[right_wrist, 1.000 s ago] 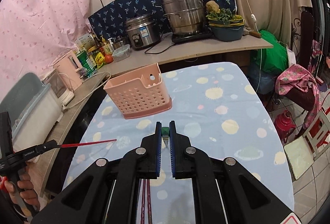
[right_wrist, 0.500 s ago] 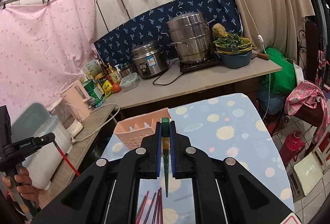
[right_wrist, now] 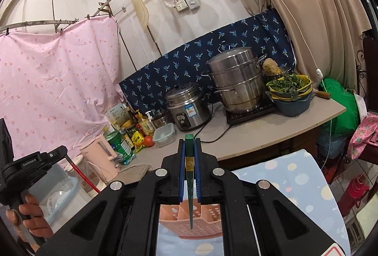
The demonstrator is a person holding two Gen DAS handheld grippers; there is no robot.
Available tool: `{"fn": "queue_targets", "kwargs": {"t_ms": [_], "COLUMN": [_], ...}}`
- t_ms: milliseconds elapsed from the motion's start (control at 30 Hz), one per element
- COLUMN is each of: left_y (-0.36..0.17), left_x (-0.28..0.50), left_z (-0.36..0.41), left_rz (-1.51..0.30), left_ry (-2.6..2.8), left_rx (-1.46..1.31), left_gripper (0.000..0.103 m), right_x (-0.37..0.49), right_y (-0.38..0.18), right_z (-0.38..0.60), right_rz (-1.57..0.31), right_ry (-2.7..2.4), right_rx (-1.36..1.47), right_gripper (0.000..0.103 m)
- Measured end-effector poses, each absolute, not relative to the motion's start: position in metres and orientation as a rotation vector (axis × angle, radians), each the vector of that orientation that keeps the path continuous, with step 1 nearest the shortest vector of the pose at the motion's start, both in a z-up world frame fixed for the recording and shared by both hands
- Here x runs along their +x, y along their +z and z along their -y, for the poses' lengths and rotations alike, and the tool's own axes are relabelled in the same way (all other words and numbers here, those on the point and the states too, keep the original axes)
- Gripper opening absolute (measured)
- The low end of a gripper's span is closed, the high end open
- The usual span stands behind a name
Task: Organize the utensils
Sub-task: 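Lift both chopsticks into the pink basket and open both tools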
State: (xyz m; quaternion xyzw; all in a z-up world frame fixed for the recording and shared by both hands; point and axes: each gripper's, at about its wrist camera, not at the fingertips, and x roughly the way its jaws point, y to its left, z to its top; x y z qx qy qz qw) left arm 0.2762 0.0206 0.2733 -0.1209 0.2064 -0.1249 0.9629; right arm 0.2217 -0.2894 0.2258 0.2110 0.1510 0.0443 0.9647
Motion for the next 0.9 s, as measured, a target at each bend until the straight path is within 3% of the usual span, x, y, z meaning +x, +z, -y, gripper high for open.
{"fn": "queue_targets", "kwargs": {"t_ms": [233, 600, 833, 867, 900], "left_y": [0.253, 0.193, 0.148, 0.146, 0.143], "left_x": [0.318, 0.351, 0.357, 0.356, 0.355], "left_z": [-0.008, -0.004, -0.009, -0.009, -0.010], "left_rz": [-0.435, -0.540, -0.625, -0.628, -0.631], "left_ry": [-0.231, -0.210, -0.196, -0.194, -0.193], "left_rx": [-0.220, -0.192, -0.184, -0.186, -0.187], "left_gripper": [0.007, 0.007, 0.007, 0.010, 0.019], "right_x": [0.266, 0.306, 0.310, 0.309, 0.307], "right_y": [0.215, 0.150, 0.117, 0.116, 0.116], "right_z": [0.278, 0.269, 0.272, 0.272, 0.271], "right_rz": [-0.313, -0.457, -0.522, -0.519, -0.518], "right_ry": [0.089, 0.049, 0.042, 0.044, 0.042], "right_rx": [0.440, 0.416, 0.443, 0.444, 0.442], "right_gripper": [0.007, 0.007, 0.014, 0.014, 0.016]}}
